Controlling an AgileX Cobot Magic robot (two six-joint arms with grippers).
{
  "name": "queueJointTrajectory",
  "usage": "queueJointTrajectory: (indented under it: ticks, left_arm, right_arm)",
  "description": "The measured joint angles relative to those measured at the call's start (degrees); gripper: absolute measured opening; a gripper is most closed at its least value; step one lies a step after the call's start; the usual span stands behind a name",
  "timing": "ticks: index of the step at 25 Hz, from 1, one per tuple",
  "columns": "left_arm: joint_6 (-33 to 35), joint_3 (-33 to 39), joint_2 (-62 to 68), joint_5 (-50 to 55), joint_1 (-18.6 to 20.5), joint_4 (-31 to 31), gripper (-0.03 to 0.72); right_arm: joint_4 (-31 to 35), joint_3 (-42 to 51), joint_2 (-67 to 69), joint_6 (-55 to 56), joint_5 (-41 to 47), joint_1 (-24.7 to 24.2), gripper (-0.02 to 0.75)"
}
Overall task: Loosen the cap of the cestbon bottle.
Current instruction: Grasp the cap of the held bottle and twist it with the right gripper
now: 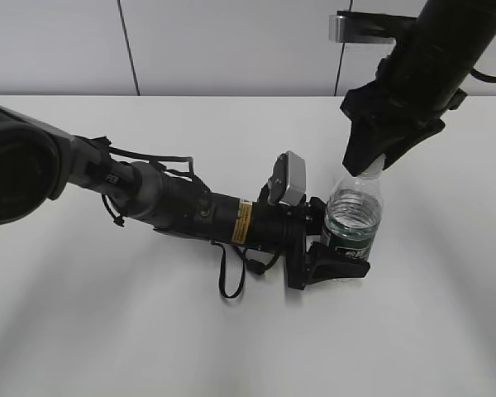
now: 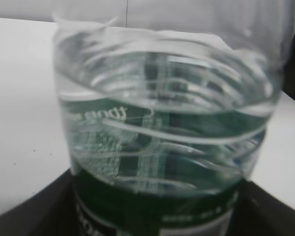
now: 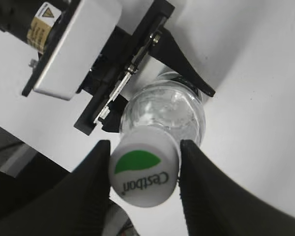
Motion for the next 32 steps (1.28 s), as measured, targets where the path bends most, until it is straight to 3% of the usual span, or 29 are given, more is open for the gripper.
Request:
queueJointTrajectory:
  ticks: [9, 14, 19, 23, 25, 32]
  left_arm:
    - [0.0, -0.1, 0.0, 0.2, -0.1, 0.0, 0.536]
    - [0.0, -0.1, 0.0, 0.2, -0.1, 0.1, 0.536]
    - [0.0, -0.1, 0.0, 0.2, -0.1, 0.2, 0.536]
    - [0.1, -0.1, 0.0, 0.2, -0.1, 0.2, 0.536]
    - [0.1, -0.1, 0.0, 0.2, -0.1, 0.2, 0.536]
    - [0.1, -0.1, 0.0, 0.2, -0.1, 0.2, 0.536]
  right_arm:
    - [0.2, -0.1, 0.0, -31.6, -0.6, 0.0, 0.305]
    - [1.1, -0.1, 0.0, -36.3, -0.6, 0.0, 0.305]
    - [2.4, -0.1, 0.0, -32.1, -0.7, 0.0, 0.339]
    - [4.2, 0.0, 0.0, -22.6, -0.4, 0.0, 0.561]
    - [4.4, 0.0, 0.0, -15.7, -0.3, 0.0, 0.622]
    - [3.7, 0.0, 0.0, 6.0, -0.2, 0.0, 0.638]
